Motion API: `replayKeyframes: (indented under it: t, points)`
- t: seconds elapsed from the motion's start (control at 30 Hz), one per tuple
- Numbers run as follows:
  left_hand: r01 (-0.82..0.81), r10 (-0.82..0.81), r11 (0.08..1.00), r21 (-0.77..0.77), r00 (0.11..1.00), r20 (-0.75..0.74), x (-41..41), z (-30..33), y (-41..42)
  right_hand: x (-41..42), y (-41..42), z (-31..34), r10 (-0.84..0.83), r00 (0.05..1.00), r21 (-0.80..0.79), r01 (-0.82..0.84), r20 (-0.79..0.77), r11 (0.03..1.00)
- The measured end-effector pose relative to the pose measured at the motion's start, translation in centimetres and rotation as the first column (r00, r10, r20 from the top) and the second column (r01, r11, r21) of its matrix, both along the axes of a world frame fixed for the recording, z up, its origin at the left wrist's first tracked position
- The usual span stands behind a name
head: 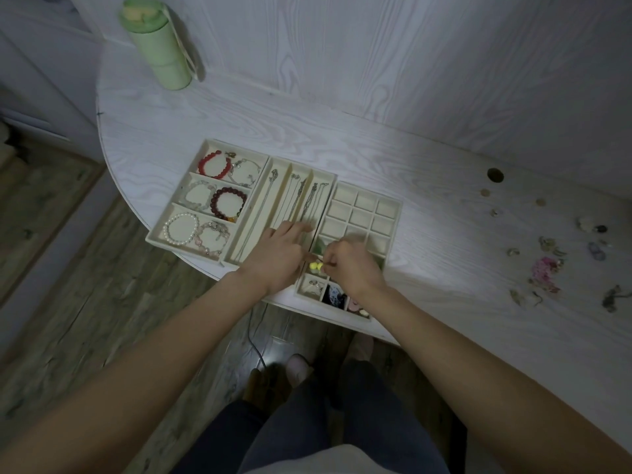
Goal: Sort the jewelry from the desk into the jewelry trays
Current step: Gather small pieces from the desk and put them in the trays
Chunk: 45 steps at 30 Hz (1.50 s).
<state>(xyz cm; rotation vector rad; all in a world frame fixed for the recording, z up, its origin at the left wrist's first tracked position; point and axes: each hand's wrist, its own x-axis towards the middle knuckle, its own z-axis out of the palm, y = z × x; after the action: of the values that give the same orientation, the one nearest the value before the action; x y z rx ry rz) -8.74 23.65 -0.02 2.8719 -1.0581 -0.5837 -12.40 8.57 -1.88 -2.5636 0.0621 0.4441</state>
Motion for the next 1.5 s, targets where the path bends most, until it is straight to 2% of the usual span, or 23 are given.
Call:
replayKeyframes:
  t: [0.2, 0.4, 0.57, 0.67, 0.83, 0.97, 1.1, 1.23, 1.3, 1.4, 1.5]
  points:
    - [0.012, -0.012, 1.0, 0.021, 1.0, 0.025, -0.2, 0.2, -0.3, -0.6, 0.2, 0.3, -0.008, 0.999, -0.042, 0.009, 0.036, 0.999]
    - [-0.014, 0.014, 1.0, -0.001, 1.0, 0.011, -0.4, 0.7, -1.1, -0.4, -0.8, 0.5, -0.035, 0.996, 0.037, 0.032, 0.085, 0.999]
    - [-0.047, 0.046, 0.998, -0.039, 0.999, -0.018, 0.0, 2.1, -4.2, 0.0, -3.8, 1.7, -0.129, 0.987, 0.074, 0.122, 0.1, 0.99]
    - [-0.026, 0.025, 1.0, -0.003, 0.994, -0.109, 0.5, 3.0, -8.1, -0.6, -6.9, 2.4, -0.204, 0.975, 0.065, 0.199, 0.089, 0.978]
    - [0.052, -0.05, 0.999, 0.004, 0.983, -0.178, 0.3, 3.5, -15.9, -2.8, -13.8, 3.0, -0.327, 0.944, 0.012, 0.326, 0.04, 0.945]
    - [0.131, -0.134, 0.991, -0.035, 0.986, -0.098, -1.3, 4.1, -23.7, -5.7, -21.4, 3.8, -0.461, 0.886, 0.015, 0.461, 0.046, 0.887]
    - [0.098, -0.095, 0.993, -0.072, 0.995, 0.039, -3.8, 3.8, -32.1, -9.2, -29.2, 3.7, -0.567, 0.82, -0.015, 0.57, 0.074, 0.822]
    - [0.094, -0.092, 0.991, -0.096, 0.995, 0.028, -6.4, 3.1, -40.1, -12.9, -36.3, 2.1, -0.655, 0.747, -0.057, 0.663, 0.113, 0.746]
    - [0.1, -0.106, 0.986, -0.131, 0.994, -0.041, -7.2, 2.3, -43.5, -14.2, -39.1, 0.9, -0.674, 0.728, -0.045, 0.683, 0.129, 0.729]
    - [0.041, -0.109, 0.975, -0.221, 0.945, -0.309, -8.1, 0.6, -47.7, -15.3, -42.6, -0.4, -0.711, 0.699, -0.027, 0.714, 0.082, 0.699]
    - [0.055, -0.14, 0.971, -0.232, 0.917, -0.372, -8.8, -1.4, -50.7, -15.5, -45.0, -1.0, -0.725, 0.687, -0.046, 0.727, 0.049, 0.686]
